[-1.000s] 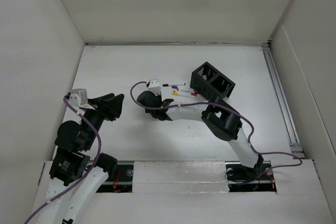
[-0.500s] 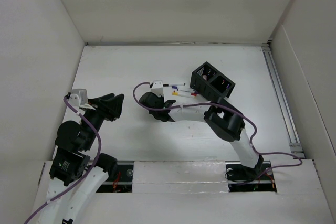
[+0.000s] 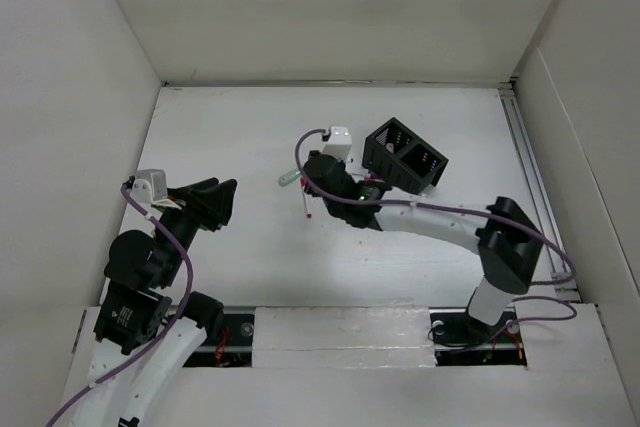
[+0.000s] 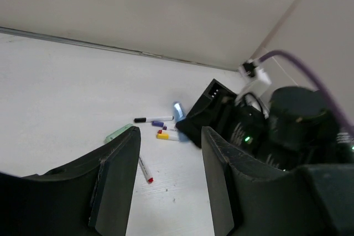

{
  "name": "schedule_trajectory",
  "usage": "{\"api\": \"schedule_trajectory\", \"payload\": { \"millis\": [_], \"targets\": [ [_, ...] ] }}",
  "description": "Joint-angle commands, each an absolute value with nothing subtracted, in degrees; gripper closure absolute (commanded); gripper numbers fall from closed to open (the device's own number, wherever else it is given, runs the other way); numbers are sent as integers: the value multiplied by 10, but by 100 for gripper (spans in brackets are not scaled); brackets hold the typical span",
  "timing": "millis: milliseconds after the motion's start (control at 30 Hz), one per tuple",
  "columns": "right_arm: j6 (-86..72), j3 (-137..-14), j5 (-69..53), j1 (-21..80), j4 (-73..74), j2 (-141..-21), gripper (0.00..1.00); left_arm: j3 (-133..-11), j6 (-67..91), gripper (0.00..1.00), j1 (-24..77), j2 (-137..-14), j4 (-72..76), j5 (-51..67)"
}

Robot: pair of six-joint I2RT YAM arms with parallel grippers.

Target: Organize the desk

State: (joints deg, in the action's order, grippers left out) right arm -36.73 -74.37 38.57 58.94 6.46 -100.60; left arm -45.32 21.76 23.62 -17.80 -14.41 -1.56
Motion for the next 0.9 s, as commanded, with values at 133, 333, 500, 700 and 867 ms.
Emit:
{"api": "schedule_trajectory", "payload": {
  "millis": [133, 333, 500, 700, 867],
  "targets": [
    [-328, -679, 368, 427, 22, -875, 89, -446, 221, 56, 236, -169, -120, -8],
    [-306, -669, 310, 305, 39, -888, 88, -445, 221, 56, 236, -171, -120, -7],
    [-287, -681, 274, 268, 38, -908, 87, -445, 221, 56, 236, -166, -121, -9],
    [-284, -711, 291, 268, 69, -920, 83, -446, 221, 56, 236, -168, -120, -5],
    [-293, -685, 289, 268, 55, -909, 59, -446, 221, 56, 236, -168, -119, -4]
  ]
}}
